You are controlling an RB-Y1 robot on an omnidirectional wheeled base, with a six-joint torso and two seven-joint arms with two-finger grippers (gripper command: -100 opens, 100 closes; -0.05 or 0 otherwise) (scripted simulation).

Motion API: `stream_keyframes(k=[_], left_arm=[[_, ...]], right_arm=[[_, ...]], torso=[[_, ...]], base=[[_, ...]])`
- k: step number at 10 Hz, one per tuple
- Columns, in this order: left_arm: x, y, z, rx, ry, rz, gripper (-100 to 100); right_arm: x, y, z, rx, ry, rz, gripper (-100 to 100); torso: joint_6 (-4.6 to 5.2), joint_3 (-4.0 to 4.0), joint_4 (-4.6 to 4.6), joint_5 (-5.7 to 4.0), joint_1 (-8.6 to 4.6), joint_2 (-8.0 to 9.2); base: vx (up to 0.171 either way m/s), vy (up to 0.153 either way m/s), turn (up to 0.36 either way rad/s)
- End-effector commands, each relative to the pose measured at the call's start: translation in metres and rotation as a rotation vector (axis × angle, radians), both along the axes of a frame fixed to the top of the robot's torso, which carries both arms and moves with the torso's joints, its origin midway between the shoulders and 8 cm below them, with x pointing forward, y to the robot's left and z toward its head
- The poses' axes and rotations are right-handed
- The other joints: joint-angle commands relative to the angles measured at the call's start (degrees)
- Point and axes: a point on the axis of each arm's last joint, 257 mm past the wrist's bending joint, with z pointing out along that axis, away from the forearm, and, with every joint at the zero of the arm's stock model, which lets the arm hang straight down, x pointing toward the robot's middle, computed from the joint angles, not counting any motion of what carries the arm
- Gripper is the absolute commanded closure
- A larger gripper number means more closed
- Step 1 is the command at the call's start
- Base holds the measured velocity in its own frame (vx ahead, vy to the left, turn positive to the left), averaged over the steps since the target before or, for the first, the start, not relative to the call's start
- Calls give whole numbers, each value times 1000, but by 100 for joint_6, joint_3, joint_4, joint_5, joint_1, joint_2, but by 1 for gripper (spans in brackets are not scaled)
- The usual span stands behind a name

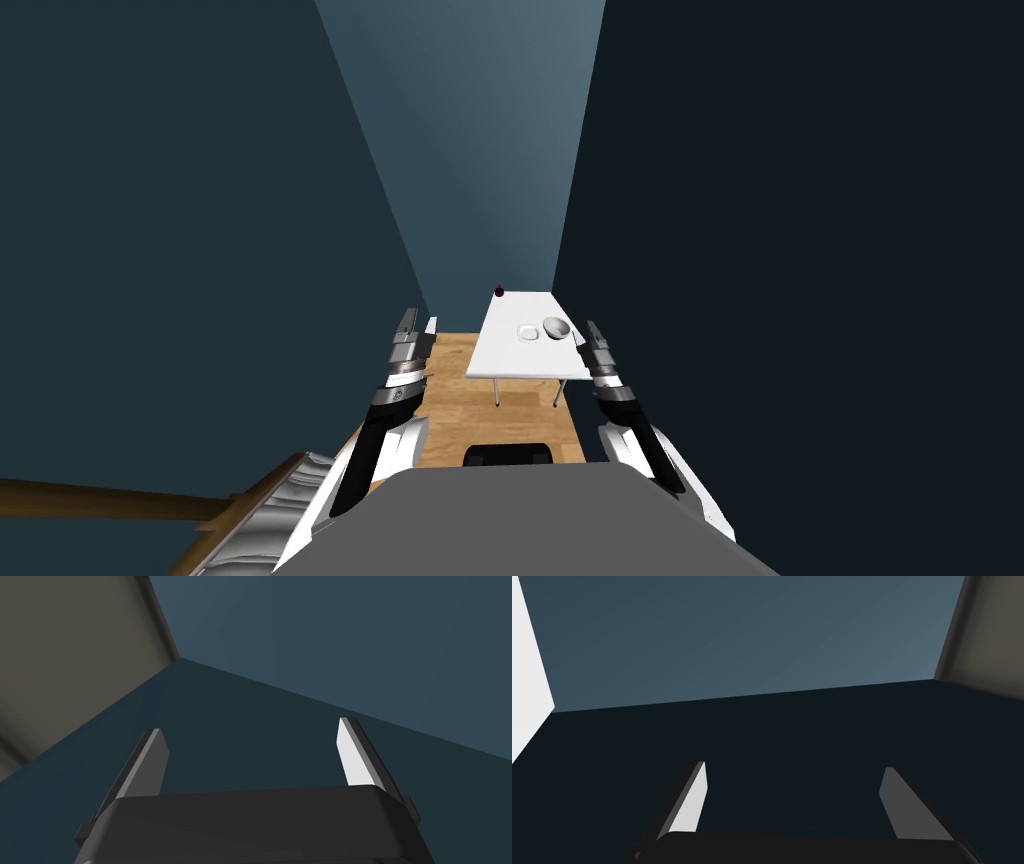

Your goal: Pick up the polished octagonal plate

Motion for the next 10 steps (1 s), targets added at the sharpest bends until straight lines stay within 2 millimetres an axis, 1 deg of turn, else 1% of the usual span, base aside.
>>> stream_keyframes(k=[1, 2, 3, 5, 6, 7, 8, 9, 10], left_arm=[[0, 0, 0, 0, 0, 0, 0], [0, 0, 0, 0, 0, 0, 0], [0, 0, 0, 0, 0, 0, 0], [0, 0, 0, 0, 0, 0, 0], [0, 0, 0, 0, 0, 0, 0], [0, 0, 0, 0, 0, 0, 0], [0, 0, 0, 0, 0, 0, 0], [0, 0, 0, 0, 0, 0, 0], [0, 0, 0, 0, 0, 0, 0]], right_arm=[[4, 7, -16, -28, 45, 33, -100], [6, 13, -33, -40, 85, 57, -100], [6, 13, -34, -51, 87, 62, -100], [8, 26, -74, -93, 180, 117, -100], [8, 31, -90, -119, 218, 145, -100], [7, 30, -97, -140, 235, 153, -100], [5, 36, -120, -158, 286, 179, -100], [5, 35, -121, -176, 290, 185, -100], [1, 39, -146, -203, 345, 212, -100]], torso=[[0, 0, 0, 0, 0, 0], [0, -7, -3, 0, 5, -10], [1, -5, -3, 2, 17, -6], [0, -5, -3, 1, 6, -7], [1, -4, -2, 2, 12, -5], [0, -3, -2, 5, 30, -4], [-1, -6, -2, 6, 25, -10], [-1, -8, -4, 4, 18, -13], [0, -11, -4, 2, 5, -19]], base=[[-46, 94, -50], [-75, 132, -81], [-63, 92, -34], [-74, 104, -46], [-82, 162, -57], [-61, 142, -18], [-55, 117, -10], [-38, 85, -8], [-27, 99, 0]])
